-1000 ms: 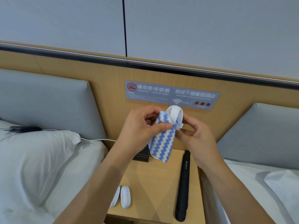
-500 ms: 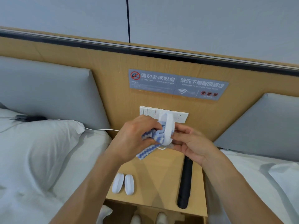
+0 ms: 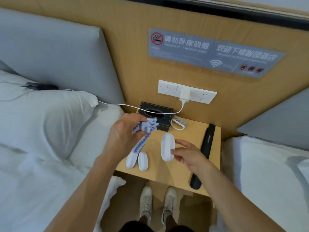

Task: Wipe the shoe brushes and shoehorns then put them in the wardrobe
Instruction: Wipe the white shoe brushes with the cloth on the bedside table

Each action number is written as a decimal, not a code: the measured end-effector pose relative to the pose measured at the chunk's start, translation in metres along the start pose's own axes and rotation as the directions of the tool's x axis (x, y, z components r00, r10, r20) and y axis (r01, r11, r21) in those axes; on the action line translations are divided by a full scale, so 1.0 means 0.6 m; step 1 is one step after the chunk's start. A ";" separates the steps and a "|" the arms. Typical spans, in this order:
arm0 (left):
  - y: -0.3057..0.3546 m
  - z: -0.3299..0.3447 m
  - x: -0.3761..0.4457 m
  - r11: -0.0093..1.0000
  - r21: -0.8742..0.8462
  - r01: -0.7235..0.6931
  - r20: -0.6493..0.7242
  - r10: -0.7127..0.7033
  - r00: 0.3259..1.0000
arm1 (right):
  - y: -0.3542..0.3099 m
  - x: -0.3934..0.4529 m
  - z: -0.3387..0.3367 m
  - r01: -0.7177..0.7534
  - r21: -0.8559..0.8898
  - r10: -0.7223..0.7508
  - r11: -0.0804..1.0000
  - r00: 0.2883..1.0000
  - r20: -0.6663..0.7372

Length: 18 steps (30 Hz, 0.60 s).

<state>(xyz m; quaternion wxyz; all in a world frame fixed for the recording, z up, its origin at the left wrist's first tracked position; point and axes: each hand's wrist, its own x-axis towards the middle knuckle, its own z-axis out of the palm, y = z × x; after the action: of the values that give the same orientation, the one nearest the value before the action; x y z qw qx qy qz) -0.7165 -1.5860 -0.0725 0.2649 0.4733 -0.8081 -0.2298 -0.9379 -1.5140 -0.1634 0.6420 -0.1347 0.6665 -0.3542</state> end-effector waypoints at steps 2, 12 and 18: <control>-0.025 0.011 -0.013 0.998 0.010 0.068 0.012 -0.069 0.998 | 0.038 0.031 0.011 -0.063 -0.030 0.062 0.998 0.998 -0.021; -0.125 0.066 -0.064 0.972 0.025 0.232 0.049 -0.233 0.971 | 0.173 0.165 0.039 -0.210 -0.062 0.199 0.976 0.968 -0.151; -0.158 0.094 -0.075 0.962 0.012 0.273 0.047 -0.273 0.961 | 0.227 0.242 0.058 -0.194 -0.198 0.154 0.961 0.968 -0.199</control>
<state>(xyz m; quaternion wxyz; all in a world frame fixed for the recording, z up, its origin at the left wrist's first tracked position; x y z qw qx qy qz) -0.6736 -1.5817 -0.1835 0.2100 0.5753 -0.7417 -0.2734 -0.8872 -1.5193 -0.3589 0.5887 -0.1115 0.7662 -0.2325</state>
